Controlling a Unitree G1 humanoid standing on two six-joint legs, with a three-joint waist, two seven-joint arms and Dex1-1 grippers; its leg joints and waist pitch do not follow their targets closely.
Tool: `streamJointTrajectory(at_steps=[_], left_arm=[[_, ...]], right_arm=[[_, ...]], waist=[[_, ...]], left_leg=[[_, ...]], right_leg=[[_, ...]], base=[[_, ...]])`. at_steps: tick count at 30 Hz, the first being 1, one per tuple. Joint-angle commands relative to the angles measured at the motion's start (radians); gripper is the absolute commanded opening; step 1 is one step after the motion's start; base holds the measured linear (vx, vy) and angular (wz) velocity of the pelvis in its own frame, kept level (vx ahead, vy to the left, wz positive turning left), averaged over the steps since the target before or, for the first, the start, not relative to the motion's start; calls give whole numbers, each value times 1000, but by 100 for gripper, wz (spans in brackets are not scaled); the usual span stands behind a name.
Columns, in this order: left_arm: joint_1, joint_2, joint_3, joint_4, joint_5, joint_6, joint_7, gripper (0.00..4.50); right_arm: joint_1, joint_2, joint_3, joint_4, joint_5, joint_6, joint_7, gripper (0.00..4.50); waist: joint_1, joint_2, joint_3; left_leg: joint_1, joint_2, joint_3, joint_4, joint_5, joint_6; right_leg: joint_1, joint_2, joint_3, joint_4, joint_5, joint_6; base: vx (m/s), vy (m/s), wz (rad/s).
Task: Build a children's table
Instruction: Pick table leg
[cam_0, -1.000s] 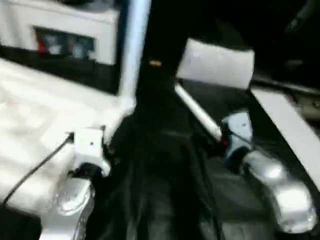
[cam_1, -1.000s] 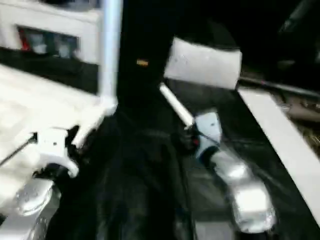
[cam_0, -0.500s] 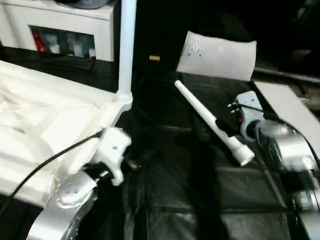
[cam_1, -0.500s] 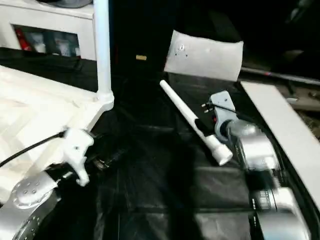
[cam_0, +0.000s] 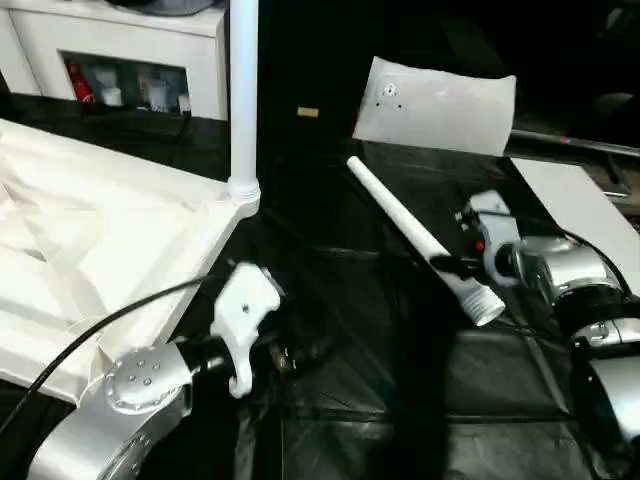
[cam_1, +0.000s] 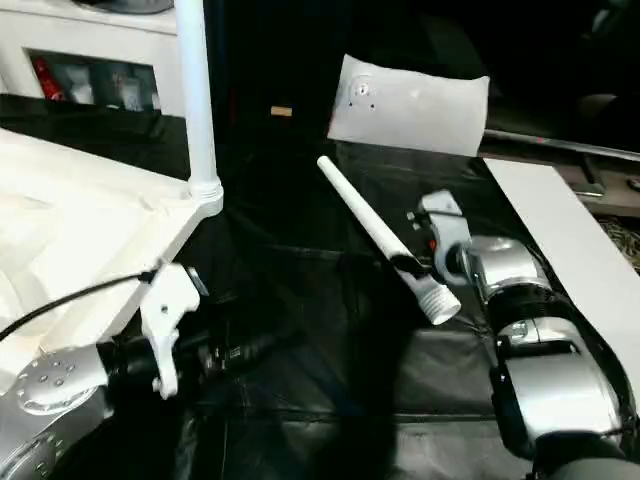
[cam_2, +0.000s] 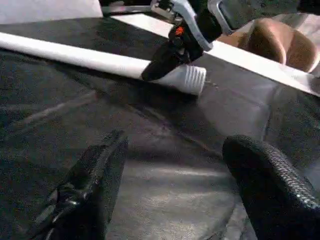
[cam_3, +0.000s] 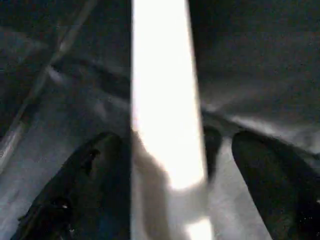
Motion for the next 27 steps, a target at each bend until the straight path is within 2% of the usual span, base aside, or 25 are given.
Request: streamJointTrajectory(at_steps=[1, 3, 6, 7, 9, 11, 15, 17, 22, 27], left_arm=[[-13, 5, -8, -19, -15, 18, -11, 353], [-15, 8, -6, -22, -23, 28, -12, 353], [-17, 18, -2, -24, -35, 36, -11, 353], [-17, 23, -2, -25, -40, 40, -11, 353], [-18, 25, -3, -25, -42, 42, -9, 353], [-17, 25, -6, -21, -43, 40, -8, 353], [-18, 27, -11, -16, -44, 38, -6, 353], [-18, 29, -13, -15, -48, 37, -6, 353], [-23, 32, -20, -5, -47, 30, -6, 353], [-34, 24, -31, 9, -32, 16, 6, 353]], right_arm=[[-18, -6, -5, 38, -4, -20, 50, 358], [-22, -3, -2, 61, -14, -29, 54, 334], [-31, 0, -5, 90, -21, -36, 69, 313], [-35, 0, -3, 105, -23, -39, 75, 300], [-39, -1, -2, 117, -27, -45, 80, 283], [-41, -3, -1, 129, -31, -50, 87, 256], [-46, -4, -1, 141, -36, -59, 99, 223], [-48, -5, -2, 144, -38, -62, 103, 205], [-51, -6, -10, 154, -46, -76, 111, 193], [-46, -10, -19, 153, -40, -97, 117, 191]], waist=[[7, 17, -62], [7, 19, -61], [7, 22, -58], [7, 18, -59], [7, 21, -58], [6, 19, -57], [6, 22, -59], [5, 22, -60], [5, 25, -61], [6, 21, -63]], left_leg=[[-11, 74, -19, -83, -89, 27], [-6, 76, -19, -84, -124, 14], [-5, 77, -20, -86, -169, -4], [-3, 78, -19, -85, -180, -9], [-5, 79, -21, -86, -180, -12], [-6, 79, -20, -85, -191, -17], [-9, 80, -22, -86, -182, -21], [-10, 81, -23, -86, -179, -22], [-12, 83, -23, -87, -168, -26], [-13, 83, -20, -86, -142, -20]], right_leg=[[59, -100, 64, -78, -336, -226], [53, -100, 61, -84, -391, -210], [52, -100, 55, -91, -437, -190], [51, -100, 52, -93, -450, -180], [52, -101, 50, -92, -456, -177], [51, -102, 46, -97, -493, -159], [52, -102, 43, -95, -496, -145], [52, -101, 42, -93, -483, -150], [54, -101, 44, -87, -441, -169], [57, -102, 46, -82, -403, -184]], base=[[0, 0, 0], [0, 0, 0], [0, 0, 0], [0, 0, 0], [0, 0, 0], [0, 0, 0], [0, 0, 0], [0, 0, 0], [0, 0, 0], [0, 0, 0]])
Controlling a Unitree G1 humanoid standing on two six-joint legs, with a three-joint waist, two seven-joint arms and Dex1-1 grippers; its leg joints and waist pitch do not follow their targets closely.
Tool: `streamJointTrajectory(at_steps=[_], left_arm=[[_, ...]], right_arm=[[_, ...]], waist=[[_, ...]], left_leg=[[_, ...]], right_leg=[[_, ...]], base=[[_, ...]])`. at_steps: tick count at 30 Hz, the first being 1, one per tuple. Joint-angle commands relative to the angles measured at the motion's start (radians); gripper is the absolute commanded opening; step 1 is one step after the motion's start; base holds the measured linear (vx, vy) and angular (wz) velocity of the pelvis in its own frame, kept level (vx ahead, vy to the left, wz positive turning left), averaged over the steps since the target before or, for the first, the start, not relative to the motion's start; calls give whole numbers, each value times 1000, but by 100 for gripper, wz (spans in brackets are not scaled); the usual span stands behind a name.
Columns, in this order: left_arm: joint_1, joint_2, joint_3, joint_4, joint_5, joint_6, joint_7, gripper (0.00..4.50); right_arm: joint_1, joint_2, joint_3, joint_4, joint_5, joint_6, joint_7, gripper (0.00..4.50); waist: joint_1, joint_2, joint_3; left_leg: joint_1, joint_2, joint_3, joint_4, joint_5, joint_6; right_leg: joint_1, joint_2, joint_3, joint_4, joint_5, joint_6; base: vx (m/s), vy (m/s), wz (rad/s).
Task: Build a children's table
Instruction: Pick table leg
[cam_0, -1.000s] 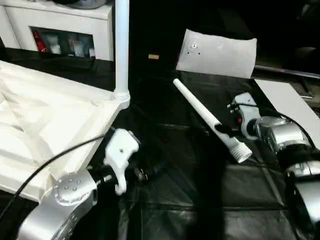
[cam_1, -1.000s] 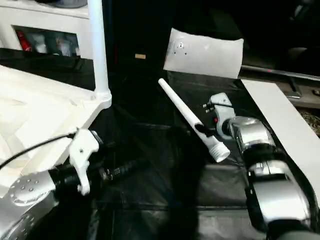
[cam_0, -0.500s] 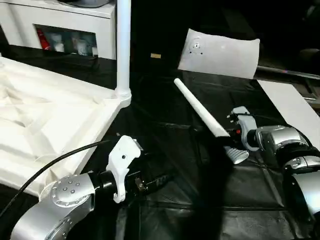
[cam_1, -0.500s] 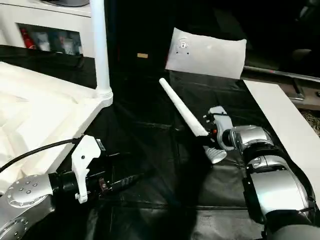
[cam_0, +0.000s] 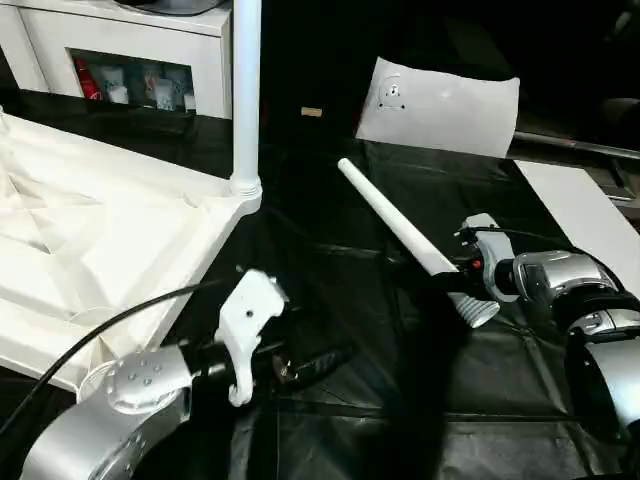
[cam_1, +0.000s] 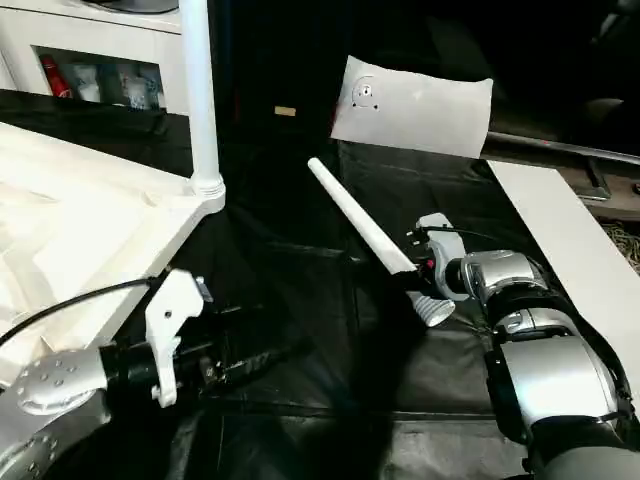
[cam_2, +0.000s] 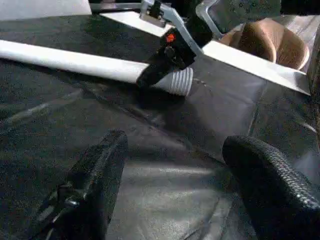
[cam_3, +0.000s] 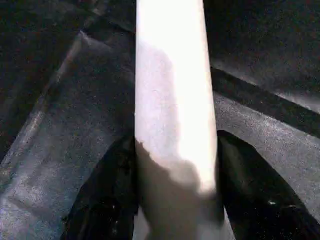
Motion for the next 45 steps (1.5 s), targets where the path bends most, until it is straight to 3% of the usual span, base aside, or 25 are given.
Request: streamJointTrajectory(at_steps=[1, 2, 3, 5, 8, 9, 10, 11, 12, 13, 14, 15, 16, 18, 19, 21, 24, 25, 26, 28, 29, 33, 41, 43, 45], left_arm=[[-5, -6, -24, 17, 17, -17, 13, 353], [-5, -5, -23, 18, 18, -20, 14, 353], [-12, -12, -18, 35, 28, -32, 25, 353], [-21, -19, -14, 52, 37, -41, 37, 353], [-71, -54, 19, 126, 59, -61, 83, 353], [-89, -71, 32, 150, 58, -69, 96, 353], [-99, -81, 41, 164, 55, -75, 103, 353], [-126, -100, 50, 193, 52, -83, 113, 353], [-142, -111, 54, 211, 49, -88, 119, 353], [-160, -124, 60, 228, 44, -88, 125, 369], [-179, -138, 67, 243, 34, -91, 126, 379], [-250, -188, 100, 301, -4, -103, 131, 386], [-256, -191, 103, 306, -6, -104, 132, 386], [-324, -225, 130, 369, -31, -116, 133, 392], [-346, -235, 139, 391, -39, -118, 133, 406], [-380, -256, 161, 421, -66, -101, 134, 429], [-499, -332, 248, 483, -228, -42, 118, 437], [-534, -352, 269, 505, -268, -27, 119, 449], [-572, -374, 286, 529, -312, -11, 118, 449], [-588, -383, 292, 539, -328, -7, 115, 450], [-596, -389, 295, 545, -334, -5, 114, 450], [-638, -418, 316, 581, -382, 24, 113, 450], [-664, -434, 362, 595, -479, 57, 132, 450], [-662, -442, 376, 594, -506, 54, 124, 450], [-659, -440, 380, 586, -525, 55, 98, 416]], right_arm=[[-9, -20, -18, 6, 1, -22, 14, 191], [-9, -20, -19, 6, 1, -24, 13, 191], [-9, -18, -42, 0, 21, -29, 0, 191], [-10, -16, -65, -7, 38, -38, -13, 191], [-5, 2, -180, -64, 144, -77, -47, 191], [3, 11, -218, -94, 180, -94, -60, 191], [9, 16, -239, -113, 201, -105, -68, 191], [28, 30, -273, -161, 235, -125, -80, 191], [41, 38, -293, -191, 254, -137, -87, 191], [59, 49, -311, -234, 274, -149, -91, 191], [77, 61, -327, -276, 293, -148, -85, 191], [155, 120, -386, -482, 390, -128, -65, 191], [161, 125, -391, -499, 398, -126, -63, 191], [234, 179, -433, -685, 495, -82, -45, 191], [259, 195, -439, -742, 526, -63, -39, 191], [304, 215, -437, -834, 582, -20, -31, 191], [411, 257, -377, -1032, 703, 80, 25, 191], [441, 269, -355, -1089, 729, 104, 31, 191], [477, 281, -330, -1161, 765, 140, 32, 191], [493, 286, -320, -1194, 781, 159, 30, 191], [502, 288, -318, -1214, 790, 172, 29, 191], [566, 293, -301, -1344, 865, 265, 12, 191], [603, 273, -297, -1426, 938, 348, -25, 191], [607, 271, -299, -1435, 949, 361, -29, 191], [611, 266, -300, -1444, 966, 377, -28, 191]], waist=[[5, 23, -64], [5, 22, -64], [4, 29, -63], [3, 27, -63], [5, 45, -64], [2, 47, -64], [3, 43, -67], [10, 64, -69], [8, 55, -67], [14, 73, -70], [12, 63, -73], [19, 80, -73], [19, 80, -73], [26, 73, -78], [33, 77, -79], [35, 78, -77], [43, 81, -74], [47, 85, -78], [49, 75, -78], [48, 77, -79], [53, 72, -78], [59, 68, -76], [61, 64, -76], [61, 64, -79], [60, 65, -80]], left_leg=[[-8, 67, -21, -86, -144, -7], [-9, 67, -21, -86, -142, -6], [-9, 66, -21, -86, -151, -8], [-7, 65, -19, -86, -162, -6], [-4, 63, -20, -85, -172, -3], [-3, 62, -18, -86, -183, 1], [-6, 62, -19, -85, -177, 4], [-5, 60, -21, -83, -153, 9], [-8, 59, -16, -84, -151, 18], [-7, 56, -18, -82, -132, 22], [-8, 58, -15, -82, -114, 32], [-9, 56, -15, -82, -99, 40], [-9, 56, -15, -82, -99, 40], [-9, 55, -14, -87, -79, 61], [-2, 56, -13, -89, -72, 71], [-2, 53, -10, -92, -82, 64], [-1, 44, -3, -91, -88, 68], [4, 50, -9, -95, -87, 68], [-2, 50, -10, -99, -81, 67], [-4, 53, -14, -100, -69, 64], [3, 53, -9, -98, -65, 64], [-1, 47, -8, -100, -51, 63], [-4, 46, -9, -102, -50, 45], [-5, 49, -10, -103, -31, 48], [-5, 53, -11, -105, -22, 49]], right_leg=[[54, -101, 67, -82, -392, -192], [55, -101, 68, -82, -388, -192], [54, -100, 67, -83, -392, -192], [54, -99, 66, -87, -400, -188], [55, -97, 66, -86, -396, -182], [53, -95, 64, -93, -399, -179], [57, -96, 62, -90, -397, -178], [59, -99, 65, -83, -378, -184], [58, -95, 65, -93, -381, -179], [62, -97, 65, -87, -369, -182], [61, -94, 65, -86, -341, -192], [63, -95, 65, -83, -328, -201], [63, -95, 65, -83, -328, -201], [70, -90, 64, -90, -312, -175], [64, -90, 65, -92, -319, -165], [66, -90, 63, -99, -349, -158], [66, -86, 62, -113, -401, -124], [64, -88, 59, -113, -397, -122], [69, -89, 55, -115, -411, -111], [69, -94, 54, -112, -406, -114], [63, -94, 57, -116, -413, -110], [63, -91, 56, -124, -461, -55], [64, -93, 51, -131, -494, -17], [66, -93, 51, -128, -460, -22], [66, -95, 51, -125, -430, -36]], base=[[0, 0, 0], [0, 0, 0], [0, 0, 0], [0, 0, 0], [0, 0, 0], [0, 0, 0], [0, 0, 0], [0, 0, 0], [0, 0, 0], [0, 0, 0], [0, 0, 0], [0, 0, 0], [0, 0, 0], [0, 0, 0], [0, 0, 0], [0, 0, 0], [0, 0, 0], [0, 0, 0], [0, 0, 0], [0, 0, 0], [0, 0, 0], [0, 0, 0], [0, 0, 0], [0, 0, 0], [0, 0, 0]])
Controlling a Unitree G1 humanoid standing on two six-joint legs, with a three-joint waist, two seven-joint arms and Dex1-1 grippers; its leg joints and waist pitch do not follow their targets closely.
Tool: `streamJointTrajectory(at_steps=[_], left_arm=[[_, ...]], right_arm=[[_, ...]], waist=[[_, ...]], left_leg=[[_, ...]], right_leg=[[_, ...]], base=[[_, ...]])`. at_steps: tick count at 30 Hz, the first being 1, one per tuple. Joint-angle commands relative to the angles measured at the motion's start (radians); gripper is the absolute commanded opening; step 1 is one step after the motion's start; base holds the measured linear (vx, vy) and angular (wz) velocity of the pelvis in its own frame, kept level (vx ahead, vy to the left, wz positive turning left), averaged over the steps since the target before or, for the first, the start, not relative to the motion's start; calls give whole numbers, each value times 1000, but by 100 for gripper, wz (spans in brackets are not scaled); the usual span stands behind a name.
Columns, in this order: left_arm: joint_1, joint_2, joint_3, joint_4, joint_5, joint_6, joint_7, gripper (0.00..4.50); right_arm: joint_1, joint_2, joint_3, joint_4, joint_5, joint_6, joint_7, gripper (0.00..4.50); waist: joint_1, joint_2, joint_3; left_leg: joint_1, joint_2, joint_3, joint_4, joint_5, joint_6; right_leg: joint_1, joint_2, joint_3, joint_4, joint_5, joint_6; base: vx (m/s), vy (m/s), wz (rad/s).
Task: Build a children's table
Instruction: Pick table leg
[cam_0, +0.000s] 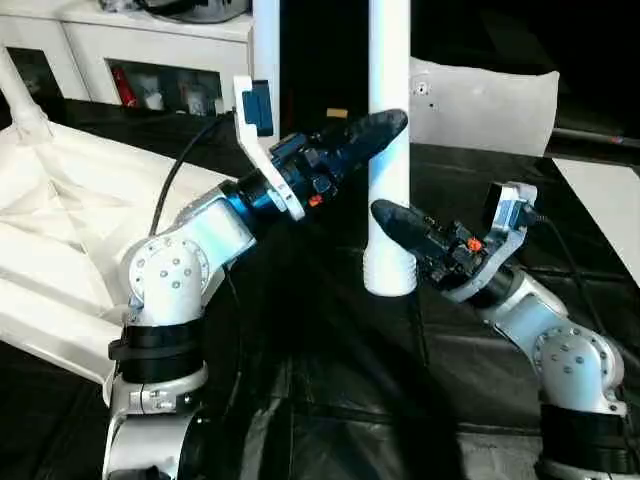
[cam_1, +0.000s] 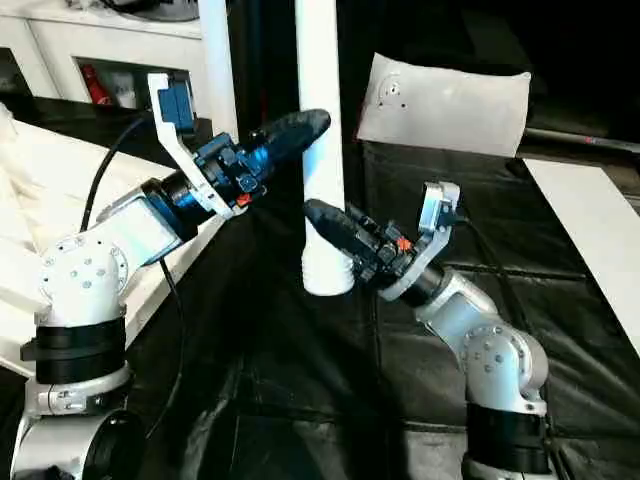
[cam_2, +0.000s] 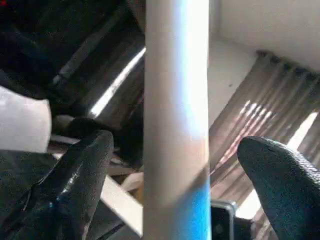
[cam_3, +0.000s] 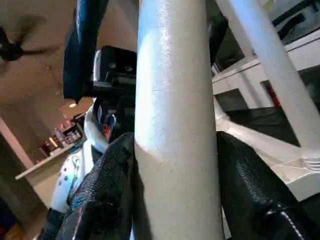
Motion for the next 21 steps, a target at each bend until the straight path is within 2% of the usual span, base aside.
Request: streamJointTrajectory(at_steps=[1, 2, 3, 6, 9, 12, 15, 18, 19, 21], left_arm=[[-3, 1, 4, -13, -36, 10, -52, 416], [-1, 3, 5, -14, -44, 13, -61, 416], [3, 11, 5, -17, -63, 26, -85, 416], [10, 32, -8, -17, -75, 33, -120, 372], [25, 53, -9, -1, -109, 49, -181, 363], [29, 69, -14, 18, -110, 57, -204, 334], [37, 96, -27, 54, -98, 65, -242, 336], [44, 109, -30, 65, -108, 73, -274, 337], [46, 115, -29, 67, -125, 82, -291, 337], [46, 116, -29, 67, -129, 83, -295, 337]], right_arm=[[6, -20, -7, -36, 47, 35, 0, 191], [8, -23, -5, -38, 54, 42, 4, 191], [15, -35, 0, -47, 73, 65, 12, 191], [25, -49, 9, -56, 91, 88, 22, 191], [39, -64, 20, -61, 114, 119, 46, 191], [47, -75, 30, -66, 122, 132, 59, 191], [54, -92, 45, -78, 133, 147, 73, 191], [57, -101, 52, -82, 136, 154, 77, 191], [58, -110, 59, -85, 131, 158, 84, 191], [59, -112, 61, -86, 130, 159, 86, 191]], waist=[[6, -2, -76], [6, -2, -75], [7, -6, -76], [8, -6, -76], [10, -5, -75], [12, -2, -73], [16, -2, -72], [19, -1, -72], [23, 7, -71], [23, 3, -70]], left_leg=[[-3, 53, -18, -75, -29, 49], [-2, 53, -18, -75, -26, 51], [-3, 53, -16, -73, -19, 52], [-6, 52, -16, -74, -2, 57], [-5, 49, -14, -74, -18, 54], [-2, 52, -15, -76, -29, 43], [-1, 51, -16, -78, -41, 31], [1, 51, -16, -78, -43, 26], [2, 52, -17, -79, -45, 22], [3, 54, -17, -80, -58, 16]], right_leg=[[62, -95, 61, -90, -408, -58], [62, -94, 61, -90, -400, -63], [64, -95, 62, -86, -383, -69], [66, -95, 64, -82, -358, -75], [66, -97, 64, -86, -389, -70], [63, -96, 63, -91, -417, -59], [66, -96, 62, -96, -445, -38], [63, -98, 62, -96, -455, -35], [63, -100, 63, -96, -457, -39], [63, -99, 62, -99, -465, -42]], base=[[0, 0, 0], [0, 0, 0], [0, 0, 0], [0, 0, 0], [0, 0, 0], [0, 0, 0], [0, 0, 0], [0, 0, 0], [0, 0, 0], [0, 0, 0]])
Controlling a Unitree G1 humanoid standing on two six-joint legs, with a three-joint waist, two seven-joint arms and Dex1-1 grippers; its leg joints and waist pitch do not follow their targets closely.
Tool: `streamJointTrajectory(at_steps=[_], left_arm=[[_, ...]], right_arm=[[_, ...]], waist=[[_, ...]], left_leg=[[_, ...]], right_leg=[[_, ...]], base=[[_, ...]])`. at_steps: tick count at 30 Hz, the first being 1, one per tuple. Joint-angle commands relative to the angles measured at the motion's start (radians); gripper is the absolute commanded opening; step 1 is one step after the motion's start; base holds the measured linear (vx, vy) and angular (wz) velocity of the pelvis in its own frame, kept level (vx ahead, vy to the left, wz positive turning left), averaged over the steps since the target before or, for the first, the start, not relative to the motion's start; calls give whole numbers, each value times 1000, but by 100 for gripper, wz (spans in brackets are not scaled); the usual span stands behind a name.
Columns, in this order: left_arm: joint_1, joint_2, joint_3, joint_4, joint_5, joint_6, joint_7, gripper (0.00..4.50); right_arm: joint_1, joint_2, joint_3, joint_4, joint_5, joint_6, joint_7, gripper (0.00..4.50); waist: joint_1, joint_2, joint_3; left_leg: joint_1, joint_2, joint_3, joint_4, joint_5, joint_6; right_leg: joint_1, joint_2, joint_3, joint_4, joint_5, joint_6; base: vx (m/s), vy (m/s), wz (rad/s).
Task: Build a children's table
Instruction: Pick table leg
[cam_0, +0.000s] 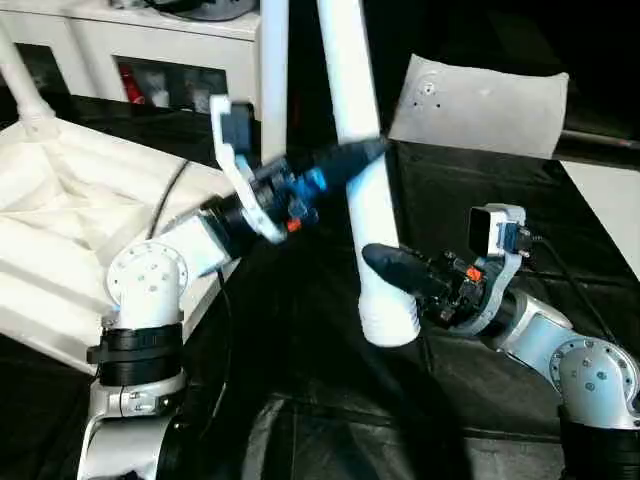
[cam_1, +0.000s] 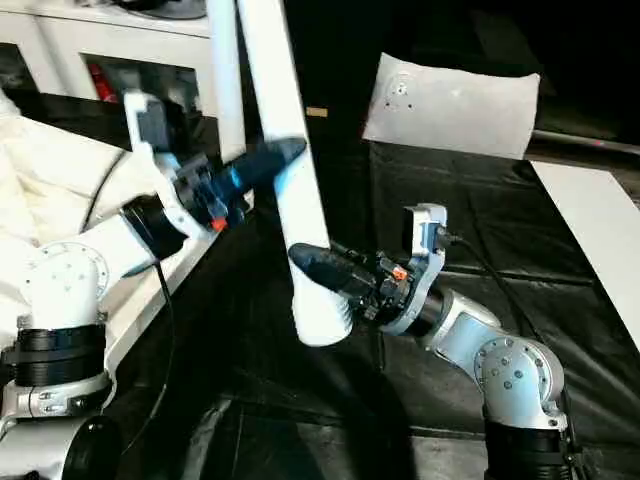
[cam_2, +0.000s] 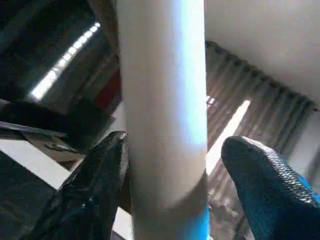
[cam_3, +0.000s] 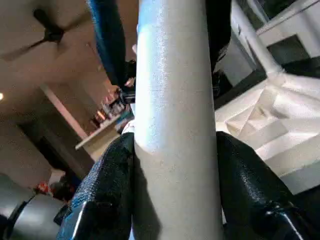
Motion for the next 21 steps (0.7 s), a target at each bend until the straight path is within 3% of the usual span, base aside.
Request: streamJointTrajectory(at_steps=[1, 5, 21], left_arm=[[-3, 20, -21, -7, -7, 18, -29, 337], [-6, 39, -28, 11, 18, 2, -51, 337], [2, 51, -12, 21, -21, 8, -79, 337]], right_arm=[[7, -17, 3, -43, -1, 4, 18, 191], [10, -30, 10, -44, -6, -2, 21, 191], [16, -58, 23, -37, -9, -17, 23, 191]], waist=[[1, 1, -70], [2, 3, -70], [3, 2, -71]], left_leg=[[-1, 53, -17, -76, -66, 13], [0, 53, -18, -77, -72, 9], [-2, 53, -17, -77, -66, 11]], right_leg=[[60, -99, 62, -98, -473, -40], [60, -99, 62, -100, -490, -24], [62, -100, 61, -97, -472, -40]], base=[[0, 0, 0], [0, 0, 0], [0, 0, 0]])
